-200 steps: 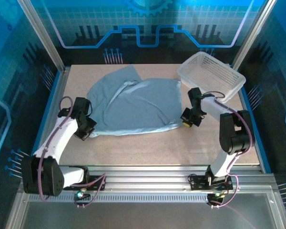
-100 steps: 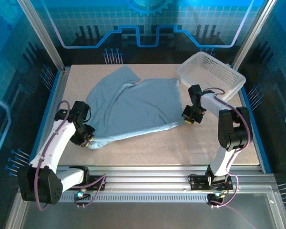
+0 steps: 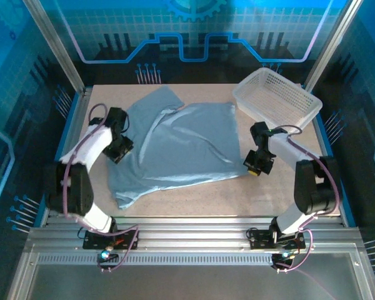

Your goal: Fold and stack the t-shirts

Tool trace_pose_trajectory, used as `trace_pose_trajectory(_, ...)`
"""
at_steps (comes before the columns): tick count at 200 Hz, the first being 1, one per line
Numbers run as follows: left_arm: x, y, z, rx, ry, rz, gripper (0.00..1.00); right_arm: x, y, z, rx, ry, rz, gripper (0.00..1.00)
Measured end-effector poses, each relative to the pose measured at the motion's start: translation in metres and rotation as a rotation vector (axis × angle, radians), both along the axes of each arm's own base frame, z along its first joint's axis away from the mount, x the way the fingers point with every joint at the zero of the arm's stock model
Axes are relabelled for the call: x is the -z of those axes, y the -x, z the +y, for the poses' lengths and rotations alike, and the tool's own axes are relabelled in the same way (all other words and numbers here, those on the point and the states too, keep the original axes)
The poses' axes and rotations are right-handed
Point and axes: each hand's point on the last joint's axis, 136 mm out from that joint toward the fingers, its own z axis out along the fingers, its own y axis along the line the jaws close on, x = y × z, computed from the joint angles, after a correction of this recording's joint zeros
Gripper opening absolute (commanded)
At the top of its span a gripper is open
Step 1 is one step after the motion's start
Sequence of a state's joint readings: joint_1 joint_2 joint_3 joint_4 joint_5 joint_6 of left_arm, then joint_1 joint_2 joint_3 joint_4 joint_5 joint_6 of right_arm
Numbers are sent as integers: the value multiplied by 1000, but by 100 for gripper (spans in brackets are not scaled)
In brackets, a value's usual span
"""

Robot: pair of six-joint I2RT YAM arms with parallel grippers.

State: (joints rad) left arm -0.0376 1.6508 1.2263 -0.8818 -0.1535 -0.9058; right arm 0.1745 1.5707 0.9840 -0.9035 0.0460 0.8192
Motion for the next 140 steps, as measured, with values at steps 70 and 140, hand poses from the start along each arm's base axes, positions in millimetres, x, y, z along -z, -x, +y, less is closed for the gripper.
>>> trace_pose_trajectory(70, 19, -210, -26, 153, 73, -274, 44, 4, 55, -13, 53, 52, 78, 44)
trace_pose_trajectory(140, 63, -276, -20, 131, 123, -289, 26, -67, -40, 17, -52, -39, -244, 42)
